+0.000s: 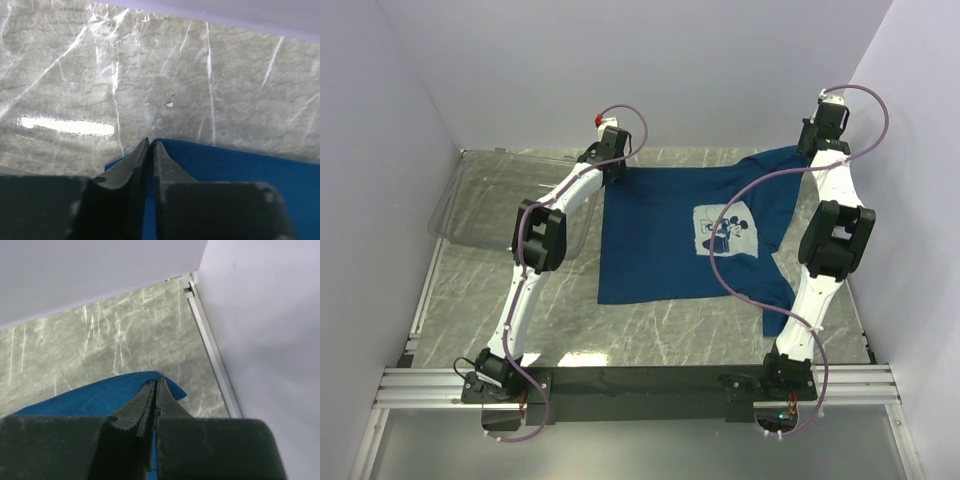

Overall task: Fold and stack the t-shirts
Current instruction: Flatten the tshirt out

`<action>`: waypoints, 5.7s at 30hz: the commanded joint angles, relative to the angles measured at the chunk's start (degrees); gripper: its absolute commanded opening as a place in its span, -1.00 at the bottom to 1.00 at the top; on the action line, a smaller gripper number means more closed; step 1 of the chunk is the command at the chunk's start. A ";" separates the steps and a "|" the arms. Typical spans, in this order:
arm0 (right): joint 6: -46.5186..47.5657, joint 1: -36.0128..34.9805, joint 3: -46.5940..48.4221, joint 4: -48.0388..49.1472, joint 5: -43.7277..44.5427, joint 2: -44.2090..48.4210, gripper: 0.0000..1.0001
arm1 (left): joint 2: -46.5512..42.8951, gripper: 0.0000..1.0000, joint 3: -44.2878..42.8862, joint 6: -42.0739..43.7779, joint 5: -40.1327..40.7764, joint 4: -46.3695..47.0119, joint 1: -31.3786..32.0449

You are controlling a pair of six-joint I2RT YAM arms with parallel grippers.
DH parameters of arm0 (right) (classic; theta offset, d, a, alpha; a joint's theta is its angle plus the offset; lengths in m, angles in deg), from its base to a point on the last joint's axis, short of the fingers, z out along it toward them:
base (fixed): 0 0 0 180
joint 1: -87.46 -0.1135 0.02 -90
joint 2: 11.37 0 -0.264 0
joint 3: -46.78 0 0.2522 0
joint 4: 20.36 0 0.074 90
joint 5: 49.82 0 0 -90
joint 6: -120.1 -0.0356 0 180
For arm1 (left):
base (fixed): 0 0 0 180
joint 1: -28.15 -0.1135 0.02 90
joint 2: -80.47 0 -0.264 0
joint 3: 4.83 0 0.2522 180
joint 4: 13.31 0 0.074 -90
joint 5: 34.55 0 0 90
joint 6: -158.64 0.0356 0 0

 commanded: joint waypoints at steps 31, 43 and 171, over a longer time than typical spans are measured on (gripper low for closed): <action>49.94 4.06 -58.86 -38.47 -28.97 48.87 0.38 | -83.71 0.44 87.16 -13.24 -17.34 11.40 9.43; 48.98 4.06 -69.41 -36.01 -24.93 52.39 0.37 | -75.64 0.20 98.34 -22.57 -19.71 17.55 10.49; -0.68 -4.29 -38.30 -25.03 -16.40 11.53 0.01 | -78.01 -0.99 97.38 -22.83 -13.21 8.50 12.07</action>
